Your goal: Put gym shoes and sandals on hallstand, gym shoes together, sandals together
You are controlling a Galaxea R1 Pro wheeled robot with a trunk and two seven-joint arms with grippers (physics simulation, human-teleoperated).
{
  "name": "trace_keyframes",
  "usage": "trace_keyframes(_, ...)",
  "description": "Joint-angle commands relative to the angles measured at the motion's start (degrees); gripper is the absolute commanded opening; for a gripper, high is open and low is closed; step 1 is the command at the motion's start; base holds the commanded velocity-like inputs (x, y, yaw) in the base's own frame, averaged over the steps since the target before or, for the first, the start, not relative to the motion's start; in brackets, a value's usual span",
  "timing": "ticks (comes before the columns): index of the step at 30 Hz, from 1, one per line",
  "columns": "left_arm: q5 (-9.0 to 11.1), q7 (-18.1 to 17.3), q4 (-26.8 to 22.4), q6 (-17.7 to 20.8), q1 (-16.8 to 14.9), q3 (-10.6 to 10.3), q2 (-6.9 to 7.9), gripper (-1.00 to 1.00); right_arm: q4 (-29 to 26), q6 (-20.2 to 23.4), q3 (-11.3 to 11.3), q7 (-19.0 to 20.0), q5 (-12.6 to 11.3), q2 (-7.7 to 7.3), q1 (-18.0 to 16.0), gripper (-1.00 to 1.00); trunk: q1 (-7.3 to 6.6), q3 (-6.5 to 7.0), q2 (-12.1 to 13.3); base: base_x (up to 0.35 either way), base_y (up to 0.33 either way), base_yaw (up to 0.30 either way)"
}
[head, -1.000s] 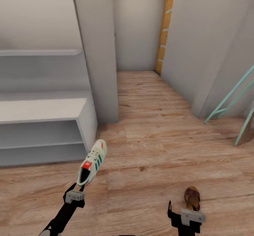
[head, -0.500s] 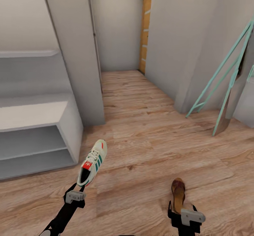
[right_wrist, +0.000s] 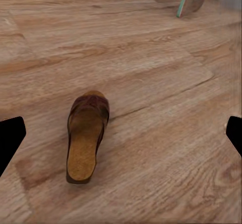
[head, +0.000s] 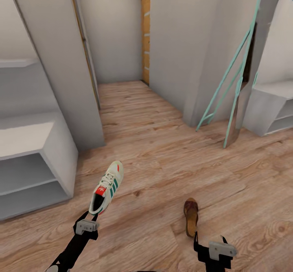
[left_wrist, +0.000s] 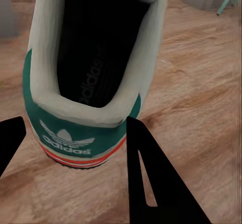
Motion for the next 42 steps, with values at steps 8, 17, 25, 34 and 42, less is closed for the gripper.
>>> trace_keyframes(8, 0.07, -0.39, -0.03, -0.12, -0.03, 0.18, -0.03, -1.0, 0.0, 0.09, 0.02, -0.34, 0.4, -0.06, -0.03, 1.0, -0.01, -0.17, -0.02, 0.0, 0.0, -0.281)
trace_keyframes(17, 0.11, -0.39, -0.04, -0.18, -0.03, 0.18, -0.01, -1.0, 0.0, 0.12, 0.0, -0.34, 0.4, 0.01, -0.05, 1.0, -0.01, -0.36, -0.02, 0.0, 0.0, -0.28)
trace_keyframes(25, 0.07, -0.39, -0.07, -0.19, -0.02, 0.18, -0.02, -1.0, 0.0, 0.1, 0.03, -0.34, 0.4, 0.08, -0.03, 1.0, -0.01, -0.49, -0.02, 0.0, 0.0, -0.221)
trace_keyframes(34, 0.03, -0.39, -0.02, -0.19, -0.02, 0.18, -0.02, -1.0, 0.0, 0.04, 0.05, -1.82, 0.45, 0.1, -0.01, 1.0, -0.01, -0.52, -0.02, 0.0, 0.0, -0.054)
trace_keyframes(42, 0.03, -0.39, -0.02, -0.2, -0.02, 0.18, -0.02, -1.0, 0.0, 0.01, 0.05, -2.54, 0.48, 0.11, -0.01, 1.0, -0.01, -0.53, -0.02, 0.0, 0.0, -0.01)
